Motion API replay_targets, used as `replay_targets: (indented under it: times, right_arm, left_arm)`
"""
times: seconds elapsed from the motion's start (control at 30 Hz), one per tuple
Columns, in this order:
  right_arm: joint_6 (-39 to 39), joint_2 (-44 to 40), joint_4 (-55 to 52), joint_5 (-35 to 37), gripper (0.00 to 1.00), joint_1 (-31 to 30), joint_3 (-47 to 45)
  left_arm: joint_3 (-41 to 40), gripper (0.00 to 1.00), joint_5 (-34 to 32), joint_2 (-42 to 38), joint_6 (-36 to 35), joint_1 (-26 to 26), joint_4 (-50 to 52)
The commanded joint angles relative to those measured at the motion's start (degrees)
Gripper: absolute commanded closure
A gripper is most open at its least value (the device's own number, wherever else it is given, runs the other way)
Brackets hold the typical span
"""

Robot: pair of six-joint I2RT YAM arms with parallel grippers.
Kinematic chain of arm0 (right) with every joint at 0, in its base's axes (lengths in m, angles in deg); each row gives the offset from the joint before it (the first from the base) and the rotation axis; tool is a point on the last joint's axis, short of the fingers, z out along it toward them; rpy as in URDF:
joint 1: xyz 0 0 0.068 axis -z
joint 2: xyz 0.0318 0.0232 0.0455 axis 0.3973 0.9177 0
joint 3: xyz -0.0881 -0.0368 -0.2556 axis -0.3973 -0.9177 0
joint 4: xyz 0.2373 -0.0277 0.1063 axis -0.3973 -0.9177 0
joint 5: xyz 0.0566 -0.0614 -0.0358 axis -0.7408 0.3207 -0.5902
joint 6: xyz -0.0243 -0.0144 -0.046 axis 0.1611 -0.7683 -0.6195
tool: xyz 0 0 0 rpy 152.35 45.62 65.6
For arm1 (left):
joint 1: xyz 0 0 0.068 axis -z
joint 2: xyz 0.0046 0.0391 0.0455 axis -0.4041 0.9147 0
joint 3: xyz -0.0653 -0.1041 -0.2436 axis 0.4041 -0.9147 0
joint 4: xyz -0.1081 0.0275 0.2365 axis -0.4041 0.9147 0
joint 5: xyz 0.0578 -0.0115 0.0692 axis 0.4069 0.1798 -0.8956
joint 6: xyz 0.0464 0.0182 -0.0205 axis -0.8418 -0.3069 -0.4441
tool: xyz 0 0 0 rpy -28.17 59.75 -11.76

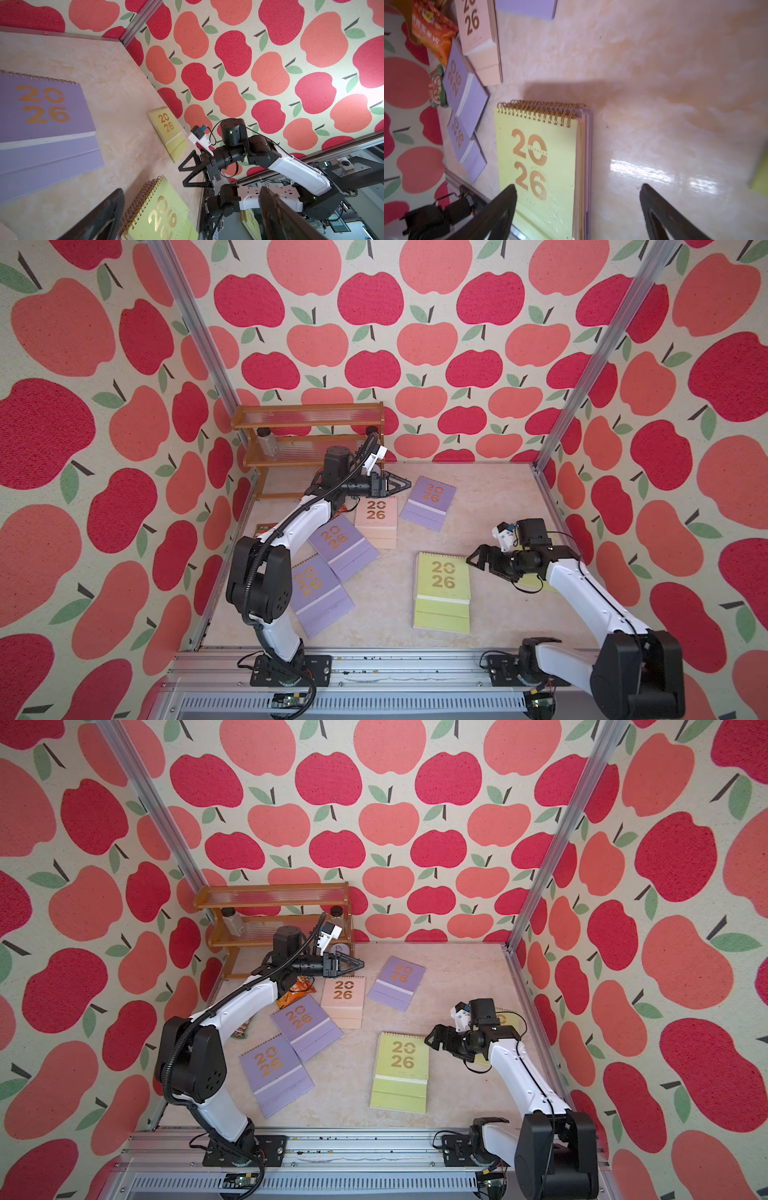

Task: Stack the calendars
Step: Place the calendar at the calendar, then pick up the calendar at the center of the board.

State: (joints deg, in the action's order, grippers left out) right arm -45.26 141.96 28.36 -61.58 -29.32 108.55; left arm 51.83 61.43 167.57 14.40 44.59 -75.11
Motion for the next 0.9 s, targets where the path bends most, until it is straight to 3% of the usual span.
replay_targets:
  times: [0.0,0.13,0.23,0.33,0.43,0.63,0.87]
  right_arm:
    - [1.2,0.3,-5.0,11.4,0.01,5.8,5.7]
    - [0.4,4.2,-3.2,15.8,0.01,16.4,8.6]
    - [0.7,5.9,-0.4,17.1,0.01,22.3,8.8]
    - [-0.6,8.8,0.5,18.5,0.01,27.1,10.1]
    - [-2.1,12.0,0.8,17.8,0.01,31.1,12.0]
    - [-3.9,17.9,2.3,16.7,0.01,35.6,14.9]
    - [-5.3,26.0,6.5,14.1,0.01,35.9,17.1]
  left_arm:
    - [5.7,0.01,-3.3,4.5,-1.9,5.0,3.3]
    - [13.7,0.01,-5.2,14.7,3.1,11.0,1.8]
    - [17.0,0.01,-7.1,21.6,12.0,14.1,-6.6]
    - [20.8,0.01,-8.0,28.5,20.9,16.5,-14.5]
    - [25.9,0.01,-9.7,34.0,23.3,18.8,-14.7]
    - [37.4,0.0,-10.2,43.0,25.0,22.0,-11.7]
    - [46.6,0.01,-10.3,50.6,28.1,24.4,-9.3]
